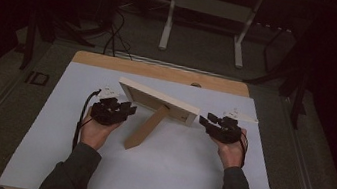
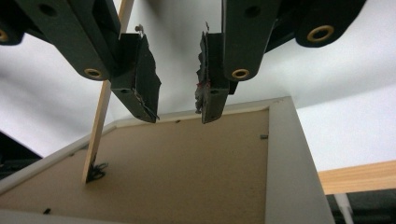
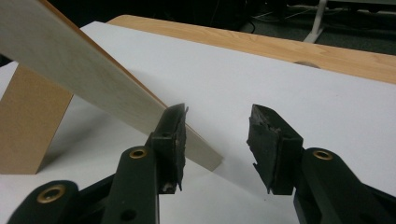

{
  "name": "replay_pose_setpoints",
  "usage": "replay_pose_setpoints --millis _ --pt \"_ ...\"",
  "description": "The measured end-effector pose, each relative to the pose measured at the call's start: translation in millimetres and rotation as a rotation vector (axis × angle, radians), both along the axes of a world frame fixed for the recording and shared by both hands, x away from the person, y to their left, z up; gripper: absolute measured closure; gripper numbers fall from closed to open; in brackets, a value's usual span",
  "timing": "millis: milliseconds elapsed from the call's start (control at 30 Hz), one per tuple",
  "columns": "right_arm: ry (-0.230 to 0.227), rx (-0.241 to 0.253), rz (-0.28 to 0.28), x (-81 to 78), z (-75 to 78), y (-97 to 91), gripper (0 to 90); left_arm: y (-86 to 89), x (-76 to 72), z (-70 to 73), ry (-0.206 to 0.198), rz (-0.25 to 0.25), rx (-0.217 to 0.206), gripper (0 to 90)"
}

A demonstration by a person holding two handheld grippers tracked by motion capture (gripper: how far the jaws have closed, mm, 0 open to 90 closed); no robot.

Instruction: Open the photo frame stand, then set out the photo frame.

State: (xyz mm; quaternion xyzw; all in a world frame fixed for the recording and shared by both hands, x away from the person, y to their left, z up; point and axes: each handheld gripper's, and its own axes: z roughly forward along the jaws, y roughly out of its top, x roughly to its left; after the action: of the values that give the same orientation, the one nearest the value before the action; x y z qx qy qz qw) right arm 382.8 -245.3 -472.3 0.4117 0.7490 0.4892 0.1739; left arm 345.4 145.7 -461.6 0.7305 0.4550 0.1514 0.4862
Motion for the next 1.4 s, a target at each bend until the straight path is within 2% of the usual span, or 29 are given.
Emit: replay_pose_setpoints --millis 433,600,633,667,867,1133,1233,1267,1400 --pt "0.004 -0.021 -0.013 6.4 1.3 -3.3 59.6 4.1 6.5 3.2 0.003 0.007 -0.018 68.5" --pt "0.005 -0.024 -0.029 10.6 2.3 -2.1 73.5 8.3 7.6 6.3 -0.008 0.01 -0.004 71.0" --pt "0.005 -0.024 -0.029 10.6 2.3 -2.1 73.5 8.3 7.6 6.3 -0.008 0.01 -0.004 72.0" --pt "0.0 -0.024 -0.049 9.4 2.5 -0.9 78.4 9.5 7.7 7.1 -0.012 0.013 -0.006 73.3" --pt "0.015 -0.032 -0.08 12.1 0.0 2.5 88.7 11.4 9.7 10.5 -0.03 0.03 -0.004 81.3" --pt "0.035 -0.033 -0.075 17.2 -4.8 10.8 89.5 10.3 16.5 9.3 -0.018 0.059 -0.023 89.6" --pt "0.046 -0.011 -0.068 18.1 -4.9 11.9 89.6 8.7 18.7 8.3 -0.011 0.064 -0.014 90.0" --pt "0.052 0.012 -0.06 18.6 -4.4 12.4 89.6 6.9 19.7 7.7 -0.011 0.072 -0.014 90.0" --pt "0.053 0.03 -0.057 19.0 -3.0 11.9 89.6 2.8 21.7 7.1 -0.008 0.084 -0.017 90.0"
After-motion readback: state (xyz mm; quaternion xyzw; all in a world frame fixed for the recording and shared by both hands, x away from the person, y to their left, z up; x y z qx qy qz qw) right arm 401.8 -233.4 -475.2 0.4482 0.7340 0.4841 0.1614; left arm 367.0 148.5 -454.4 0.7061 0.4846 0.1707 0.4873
